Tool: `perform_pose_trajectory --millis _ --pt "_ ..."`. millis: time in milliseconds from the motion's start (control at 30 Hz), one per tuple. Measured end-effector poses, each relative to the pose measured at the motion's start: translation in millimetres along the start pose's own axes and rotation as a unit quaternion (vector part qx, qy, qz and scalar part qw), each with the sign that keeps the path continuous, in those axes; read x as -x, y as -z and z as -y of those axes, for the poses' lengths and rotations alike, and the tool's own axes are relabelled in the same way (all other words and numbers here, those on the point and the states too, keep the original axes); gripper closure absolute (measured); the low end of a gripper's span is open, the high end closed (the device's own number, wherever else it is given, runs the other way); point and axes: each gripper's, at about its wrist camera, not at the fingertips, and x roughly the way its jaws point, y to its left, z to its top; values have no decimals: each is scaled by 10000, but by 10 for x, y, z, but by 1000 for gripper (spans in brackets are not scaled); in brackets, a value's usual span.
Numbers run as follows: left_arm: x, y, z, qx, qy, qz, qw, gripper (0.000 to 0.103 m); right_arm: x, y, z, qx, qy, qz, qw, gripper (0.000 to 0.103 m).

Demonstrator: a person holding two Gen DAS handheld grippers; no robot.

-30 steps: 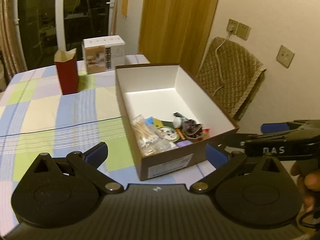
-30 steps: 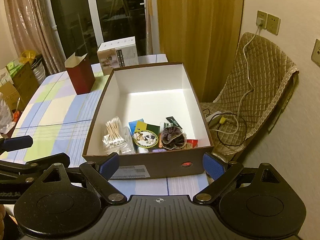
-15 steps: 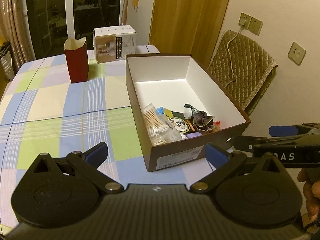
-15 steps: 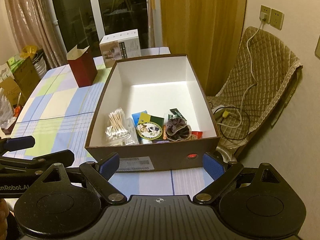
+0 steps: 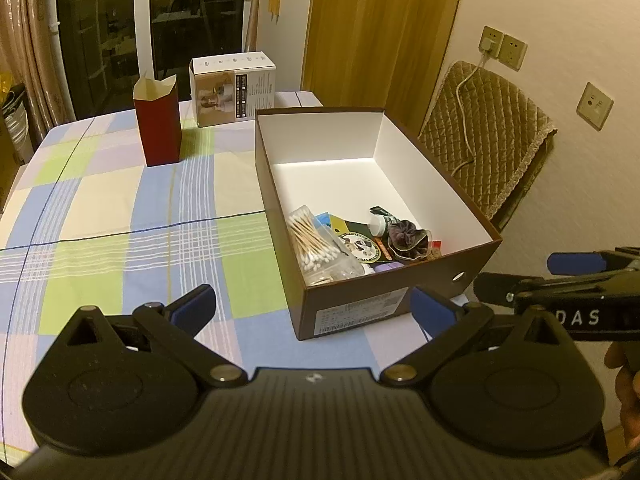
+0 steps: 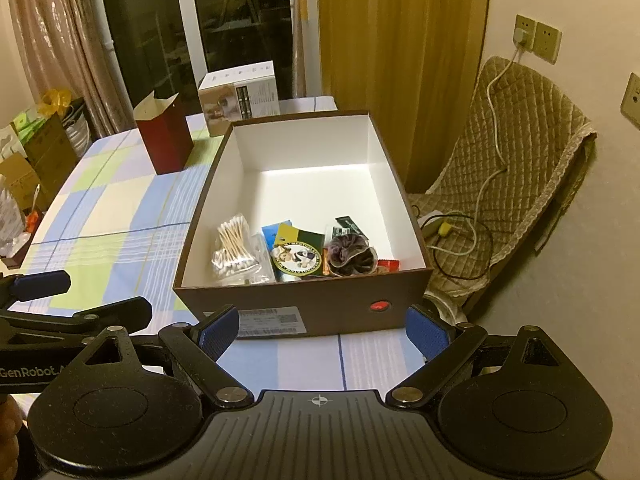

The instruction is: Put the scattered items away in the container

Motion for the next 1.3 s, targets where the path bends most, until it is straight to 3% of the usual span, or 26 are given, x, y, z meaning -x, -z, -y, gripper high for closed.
perform_pose_trajectory --millis 600,1300 --pt "154 80 6 -85 -94 78 9999 1 220 71 -56 21 67 73 9999 8" --pt "144 63 16 -40 -187 94 9998 1 196 54 -32 14 42 42 10000 8"
